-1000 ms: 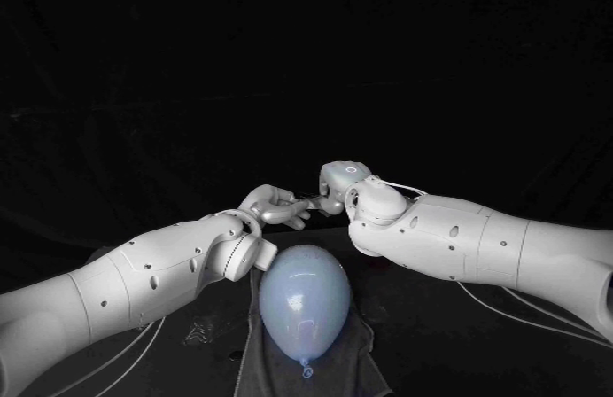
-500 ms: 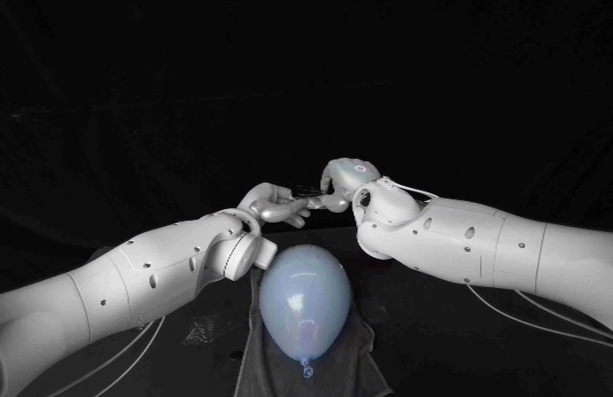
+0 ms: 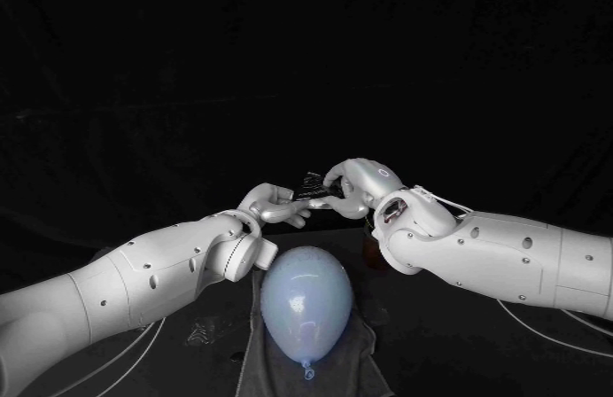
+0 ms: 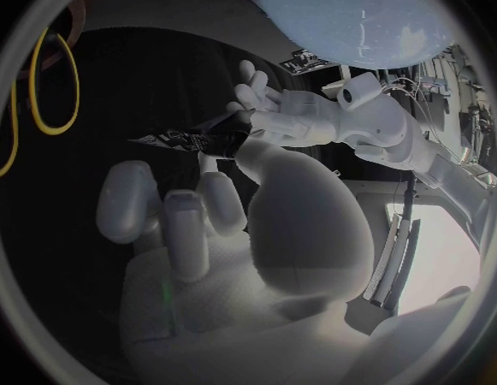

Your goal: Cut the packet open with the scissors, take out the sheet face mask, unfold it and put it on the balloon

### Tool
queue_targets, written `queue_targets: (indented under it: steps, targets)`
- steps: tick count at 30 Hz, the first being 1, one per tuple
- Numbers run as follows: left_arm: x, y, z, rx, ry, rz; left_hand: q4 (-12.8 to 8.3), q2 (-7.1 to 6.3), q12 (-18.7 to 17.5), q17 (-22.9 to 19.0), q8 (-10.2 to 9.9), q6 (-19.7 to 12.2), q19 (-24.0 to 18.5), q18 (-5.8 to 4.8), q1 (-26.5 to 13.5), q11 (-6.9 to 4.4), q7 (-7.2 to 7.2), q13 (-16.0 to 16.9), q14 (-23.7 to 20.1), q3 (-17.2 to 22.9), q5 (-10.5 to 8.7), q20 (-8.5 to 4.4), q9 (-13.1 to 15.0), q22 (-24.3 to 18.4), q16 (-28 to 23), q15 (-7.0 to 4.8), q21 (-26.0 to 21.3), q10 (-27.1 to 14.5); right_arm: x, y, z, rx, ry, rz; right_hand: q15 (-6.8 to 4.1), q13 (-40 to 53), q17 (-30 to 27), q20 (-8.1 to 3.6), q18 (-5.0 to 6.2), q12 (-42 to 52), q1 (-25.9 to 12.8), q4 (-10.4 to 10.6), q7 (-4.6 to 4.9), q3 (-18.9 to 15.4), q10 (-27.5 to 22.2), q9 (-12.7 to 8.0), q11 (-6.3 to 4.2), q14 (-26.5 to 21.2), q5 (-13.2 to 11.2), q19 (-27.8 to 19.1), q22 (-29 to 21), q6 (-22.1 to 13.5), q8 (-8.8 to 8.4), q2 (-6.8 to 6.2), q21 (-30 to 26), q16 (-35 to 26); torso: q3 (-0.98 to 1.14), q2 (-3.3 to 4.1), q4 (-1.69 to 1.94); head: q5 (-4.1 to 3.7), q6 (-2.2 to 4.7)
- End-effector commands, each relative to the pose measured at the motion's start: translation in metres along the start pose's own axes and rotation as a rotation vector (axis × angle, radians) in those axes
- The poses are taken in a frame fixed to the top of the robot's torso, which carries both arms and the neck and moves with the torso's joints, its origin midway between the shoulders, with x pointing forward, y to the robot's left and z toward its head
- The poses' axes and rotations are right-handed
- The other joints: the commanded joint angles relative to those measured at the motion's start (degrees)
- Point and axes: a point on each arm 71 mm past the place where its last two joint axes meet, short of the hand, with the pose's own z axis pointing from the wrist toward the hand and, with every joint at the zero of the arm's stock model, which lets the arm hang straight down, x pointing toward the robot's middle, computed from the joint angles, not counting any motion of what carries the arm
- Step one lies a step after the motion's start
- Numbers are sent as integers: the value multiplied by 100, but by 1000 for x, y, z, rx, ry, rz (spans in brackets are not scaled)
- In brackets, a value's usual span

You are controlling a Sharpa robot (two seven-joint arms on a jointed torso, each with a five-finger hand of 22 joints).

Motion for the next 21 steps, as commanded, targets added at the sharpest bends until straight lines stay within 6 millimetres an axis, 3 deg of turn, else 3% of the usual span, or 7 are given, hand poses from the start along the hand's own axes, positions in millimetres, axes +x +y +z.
queue_targets:
  steps: [1, 13, 16, 19, 21]
  targets:
    - [-7, 1, 0, 1, -33, -13, -57, 33, -23, -9, 7, 32, -48, 64, -15, -57, 0, -7, 48, 94, 23, 5, 172, 14, -30, 4, 38, 89, -5, 6, -7, -83, -7, 61, 37, 260, 1053, 48, 60, 60, 117, -78, 26, 13, -4, -8, 11, 483, -10, 34, 232, 35, -35, 2, 55, 28, -1, -3, -4, 23, -3]
    - [-9, 2, 0, -14, -40, -22, -100, 22, -53, -13, 21, 45, -94, 69, -59, -67, -9, -5, 78, 144, 23, -1, 190, 94, -23, -7, 159, 138, -14, 13, -35, -185, 46, 35, 32, 411, 1281, 57, 8, 344, 260, -187, 2, 16, 115, -33, -3, 548, -13, 192, 398, 232, -44, 17, 300, 129, -2, 1, 1, 75, -7]
    - [-9, 3, 0, -18, -39, -22, -110, 22, -58, -13, 24, 48, -102, 71, -67, -70, -12, -5, 86, 156, 23, -3, 195, 112, -21, -10, 187, 150, -16, 14, -38, -189, 43, 29, 49, 383, 1244, 62, 13, 306, 133, -123, 42, -86, 88, -82, 28, 538, -22, 180, 389, 120, -147, -87, 273, 115, -2, 4, 6, 76, -8]
    - [-9, 3, 0, -23, -40, -23, -118, 19, -63, -13, 27, 51, -108, 73, -74, -72, -14, -4, 92, 164, 23, -4, 198, 126, -19, -12, 209, 159, -17, 14, -41, -191, 36, 23, 104, 323, 1207, 98, 21, 218, -63, 1, 101, -316, 13, -161, 89, 526, -19, 140, 361, -119, -334, -301, 203, 100, -1, 4, 6, 82, -13]
    - [-9, 3, 0, -26, -40, -23, -125, 18, -66, -14, 30, 53, -114, 74, -79, -75, -16, -4, 98, 173, 23, -5, 201, 138, -17, -15, 227, 167, -18, 14, -42, -190, 34, 20, 119, 321, 1225, 116, 19, 221, -65, 47, 113, -427, -3, -189, 103, 530, -20, 146, 372, -185, -399, -333, 211, 108, -3, 4, 6, 83, -15]
